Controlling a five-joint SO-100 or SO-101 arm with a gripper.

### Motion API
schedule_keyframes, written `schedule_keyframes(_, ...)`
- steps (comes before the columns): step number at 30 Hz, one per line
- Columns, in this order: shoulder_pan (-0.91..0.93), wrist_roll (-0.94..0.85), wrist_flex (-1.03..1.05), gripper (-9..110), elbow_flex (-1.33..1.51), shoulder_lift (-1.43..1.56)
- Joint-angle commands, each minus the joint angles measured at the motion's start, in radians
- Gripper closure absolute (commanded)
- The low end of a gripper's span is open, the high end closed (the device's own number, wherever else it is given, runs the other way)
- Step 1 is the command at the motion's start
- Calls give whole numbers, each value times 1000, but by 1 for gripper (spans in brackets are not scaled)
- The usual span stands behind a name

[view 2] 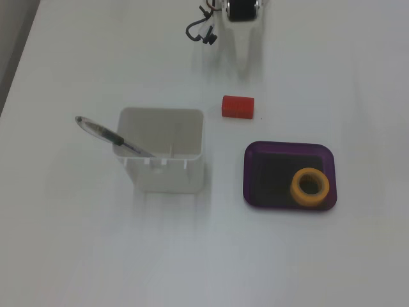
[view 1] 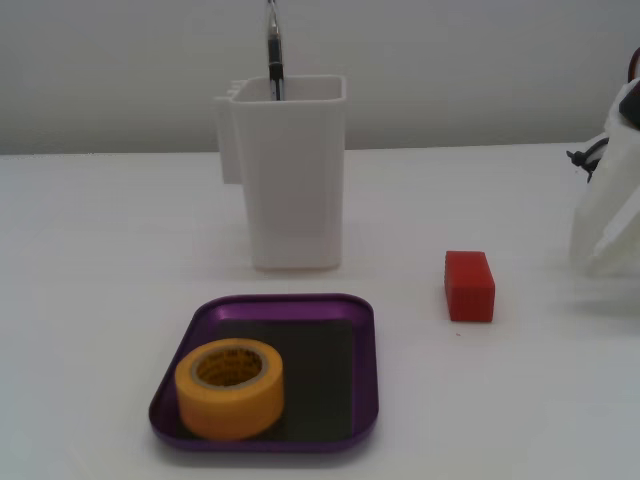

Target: Grab up the yellow tape and put it in the box.

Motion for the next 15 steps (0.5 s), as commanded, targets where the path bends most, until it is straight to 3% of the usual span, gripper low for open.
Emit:
schedule_keyframes(1,-9,34,-18,102,9,100)
schedule_keyframes(15,-8,41,-20,102,11,100)
